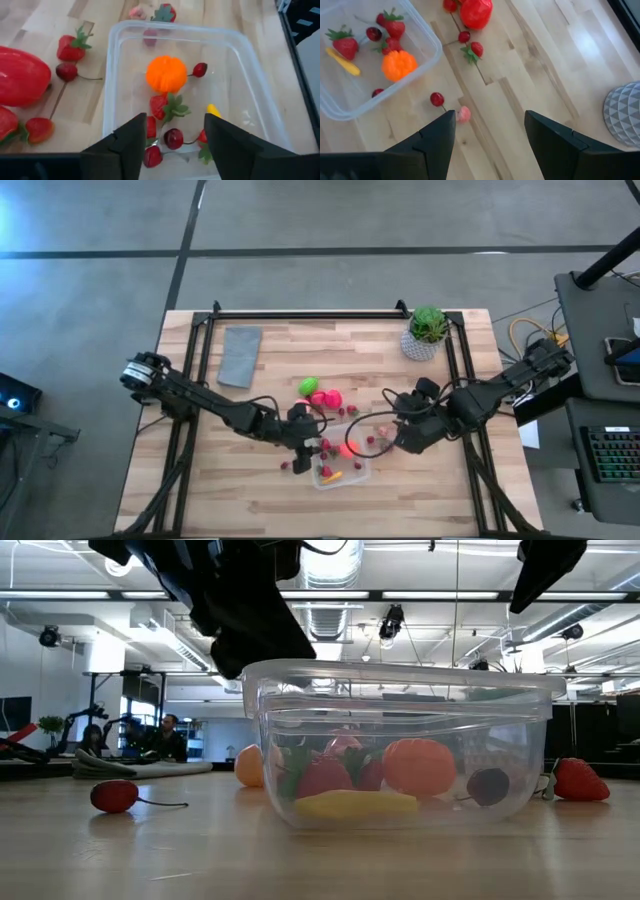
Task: Pick and placing Produce into tupperware
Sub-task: Put the red cherry into the transparent bin, then put the red strawberry into the transparent bin
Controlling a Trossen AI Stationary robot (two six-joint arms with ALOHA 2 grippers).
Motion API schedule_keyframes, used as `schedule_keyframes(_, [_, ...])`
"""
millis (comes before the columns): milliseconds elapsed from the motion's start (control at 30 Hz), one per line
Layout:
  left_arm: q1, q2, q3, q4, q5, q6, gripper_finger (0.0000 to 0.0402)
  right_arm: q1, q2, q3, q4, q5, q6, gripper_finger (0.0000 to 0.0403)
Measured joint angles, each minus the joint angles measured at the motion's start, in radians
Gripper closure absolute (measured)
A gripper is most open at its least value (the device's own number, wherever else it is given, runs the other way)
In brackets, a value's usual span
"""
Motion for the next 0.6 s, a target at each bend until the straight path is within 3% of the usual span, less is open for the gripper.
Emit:
schedule_keyframes(267, [-0.015,-0.104,0.015,-0.053,0.014,-0.001,0.0201,0.033,-0.043,-0.054,-0.021,-0.021,0.037,0.0172])
schedule_keyframes(433, [-0.038,-0.155,0.014,-0.295,0.015,-0.028,0.0201,0.059,-0.069,-0.151,0.002,-0.121,0.128,0.0172])
schedule_keyframes(600, [-0.065,-0.161,0.012,-0.493,0.019,-0.097,0.0201,0.097,-0.066,-0.278,0.155,-0.229,0.176,0.0172])
